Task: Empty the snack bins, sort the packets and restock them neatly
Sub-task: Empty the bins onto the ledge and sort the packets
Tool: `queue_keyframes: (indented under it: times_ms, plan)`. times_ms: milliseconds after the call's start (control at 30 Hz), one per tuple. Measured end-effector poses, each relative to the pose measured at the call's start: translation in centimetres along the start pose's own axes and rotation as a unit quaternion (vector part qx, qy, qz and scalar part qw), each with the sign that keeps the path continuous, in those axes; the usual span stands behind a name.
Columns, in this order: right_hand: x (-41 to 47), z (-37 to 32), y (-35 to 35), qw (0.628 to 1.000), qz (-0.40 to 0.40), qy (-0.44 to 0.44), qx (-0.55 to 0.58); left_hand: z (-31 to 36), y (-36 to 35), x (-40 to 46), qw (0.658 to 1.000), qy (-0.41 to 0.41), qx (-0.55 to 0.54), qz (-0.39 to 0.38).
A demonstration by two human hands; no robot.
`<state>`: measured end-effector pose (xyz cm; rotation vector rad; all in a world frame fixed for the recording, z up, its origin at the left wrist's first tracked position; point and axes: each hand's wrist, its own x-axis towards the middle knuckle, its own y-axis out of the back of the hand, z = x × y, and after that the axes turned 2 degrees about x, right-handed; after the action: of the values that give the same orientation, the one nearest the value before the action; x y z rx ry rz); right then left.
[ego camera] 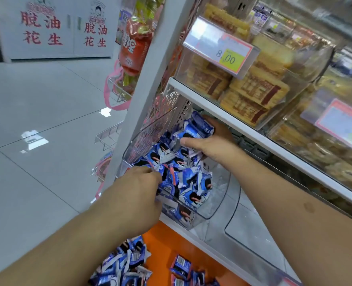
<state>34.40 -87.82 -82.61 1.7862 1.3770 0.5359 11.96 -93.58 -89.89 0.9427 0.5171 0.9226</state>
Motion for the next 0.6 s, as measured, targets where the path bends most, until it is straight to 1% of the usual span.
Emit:
queue_keyframes:
  times_ms: [67, 100, 167, 200, 267, 333, 400, 433, 500, 533, 600]
  plan:
    - [-2.0, -0.5, 0.3, 0.999, -0.026, -0.028, 0.011, 0.5, 0.5, 0.0, 0.999, 0.022, -0.038, 0.011]
    - [-2.9, -0.6, 0.1, 0.999, -0.024, -0.013, 0.043, 0.7, 0.7, 0.1, 0.997, 0.034, -0.065, 0.023]
    - [-4.8, -0.4, -0.3, 0.986, -0.021, 0.040, 0.160, 1.2, 1.2, 0.0, 0.989, 0.050, -0.129, 0.047]
    - [-5.5, -0.2, -0.6, 0.976, -0.024, 0.052, 0.209, 1.4, 1.5, -0.1, 0.983, 0.054, -0.167, 0.051]
    - [-7.3, -0.2, -1.1, 0.964, -0.035, 0.066, 0.256, 1.8, 2.1, -0.4, 0.964, 0.059, -0.256, 0.036]
    - [-8.9, 0.0, -1.3, 0.956, -0.059, 0.071, 0.278, 2.2, 3.0, -0.7, 0.937, 0.065, -0.344, 0.000]
    - [-10.6, 0.4, -1.1, 0.941, -0.087, 0.064, 0.319, 2.2, 3.7, -0.9, 0.913, 0.063, -0.403, -0.030]
    - [-11.6, 0.7, -1.1, 0.933, -0.097, 0.058, 0.341, 2.0, 3.9, -1.0, 0.906, 0.063, -0.416, -0.039]
    - [-13.4, 1.5, -1.1, 0.919, -0.108, 0.037, 0.378, 1.3, 4.0, -1.1, 0.915, 0.057, -0.398, -0.026]
    - [-14.4, 2.1, -1.3, 0.912, -0.113, 0.029, 0.394, 1.0, 4.0, -1.2, 0.929, 0.046, -0.367, -0.018]
    - [-16.1, 3.5, -2.4, 0.898, -0.123, 0.006, 0.423, 0.4, 3.9, -1.7, 0.964, 0.022, -0.265, -0.008]
